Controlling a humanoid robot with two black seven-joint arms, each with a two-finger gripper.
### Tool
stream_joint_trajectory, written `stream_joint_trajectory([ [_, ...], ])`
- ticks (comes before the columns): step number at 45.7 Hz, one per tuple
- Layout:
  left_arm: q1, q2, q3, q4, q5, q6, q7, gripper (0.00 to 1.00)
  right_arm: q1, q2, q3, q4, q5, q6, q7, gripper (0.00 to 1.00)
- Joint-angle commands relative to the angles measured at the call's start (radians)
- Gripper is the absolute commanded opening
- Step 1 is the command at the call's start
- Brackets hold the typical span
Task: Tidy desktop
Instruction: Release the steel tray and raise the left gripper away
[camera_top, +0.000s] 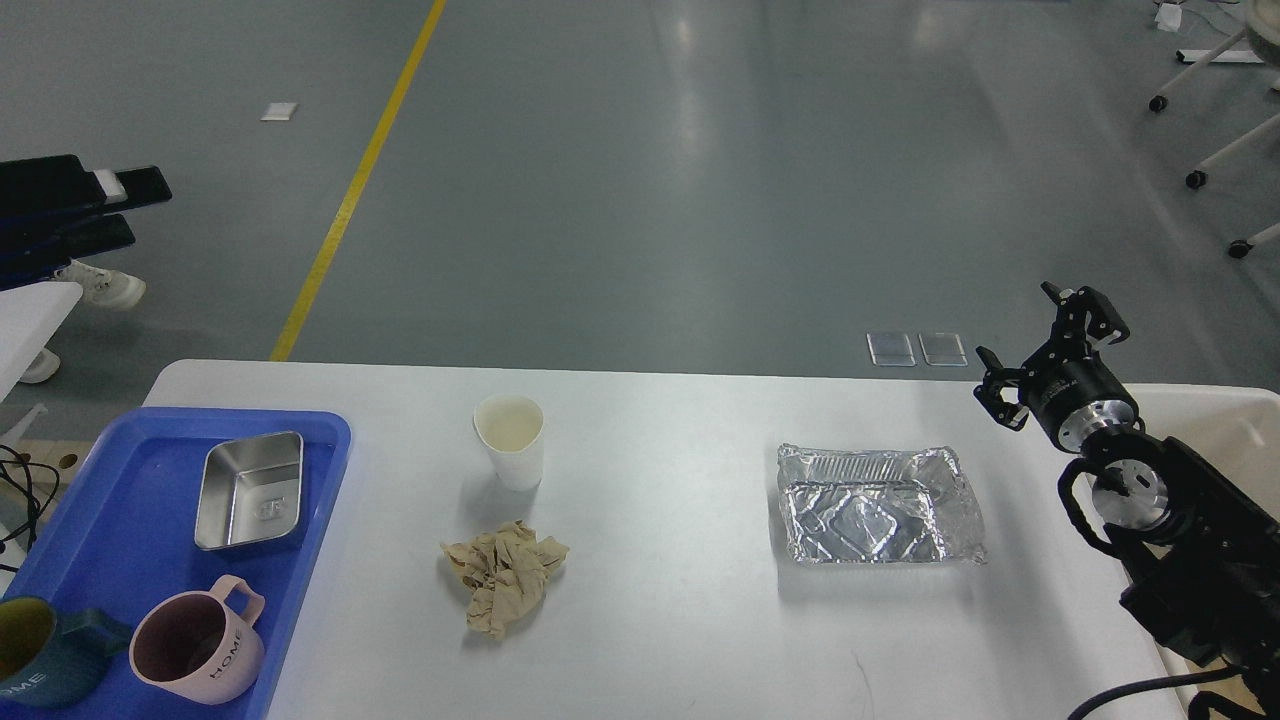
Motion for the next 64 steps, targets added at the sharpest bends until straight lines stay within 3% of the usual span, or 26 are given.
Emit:
stream_joint_trajectory([
  [1,-0.006,-0.007,-0.016,0.009,-0.092,0.023,0.0,0.86,0.017,-0.005,0.004,-0.001,0.001,0.001,0.0,1.0],
  [9,0.014,-0.105,0.004,0.048,-0.277,0.276,-0.003,0.86,0.038,-0.014,0.012,0.001,0.001,0.001,0.003,1.0],
  [15,0.057,-0.29,0.016,0.152,-0.41,0.302,-0.059,0.86,0.038,-0.038,0.01,0.006,0.001,0.041,0.003,1.0],
  [18,0.107,-0.413,0.005,0.23,-0.509,0.294,-0.147,0.86,0.037,-0.045,0.009,0.006,0.0,0.067,0.011,1.0],
  [21,0.161,-0.527,0.004,0.299,-0.6,0.293,-0.289,0.86,0.037,-0.045,0.004,0.007,0.0,0.072,0.014,1.0],
  [22,0.201,-0.611,0.004,0.346,-0.637,0.293,-0.385,0.86,0.034,-0.045,0.004,0.007,0.0,0.075,0.014,1.0],
  [24,0.236,-0.688,0.002,0.393,-0.651,0.293,-0.466,0.86,0.035,-0.048,0.003,0.007,0.0,0.076,0.012,1.0],
  [27,0.29,-0.771,-0.002,0.442,-0.659,0.294,-0.552,0.86,0.032,-0.071,0.0,0.01,0.0,0.091,0.011,1.0],
  [32,0.384,-0.806,-0.07,0.454,-0.662,0.284,-0.639,0.86,0.027,-0.1,-0.002,0.029,-0.002,0.136,0.012,1.0],
  [40,0.519,-0.805,-0.266,0.457,-0.672,0.164,-0.629,0.92,0.024,-0.106,-0.003,0.047,-0.054,0.136,0.012,1.0],
  [45,0.542,-0.794,-0.317,0.459,-0.703,0.141,-0.589,0.94,0.021,-0.124,-0.003,0.047,-0.172,0.133,0.012,1.0],
  [49,0.542,-0.788,-0.341,0.479,-0.781,0.141,-0.52,0.95,0.021,-0.127,-0.002,0.053,-0.278,0.125,0.015,1.0],
  [57,0.526,-0.78,-0.389,0.542,-1.022,0.155,-0.307,0.95,0.0,-0.172,-0.028,0.123,-0.405,0.139,0.023,1.0],
  [64,0.529,-0.788,-0.41,0.565,-1.077,0.155,-0.241,0.96,-0.014,-0.316,-0.17,0.297,-0.529,0.136,0.025,1.0],
])
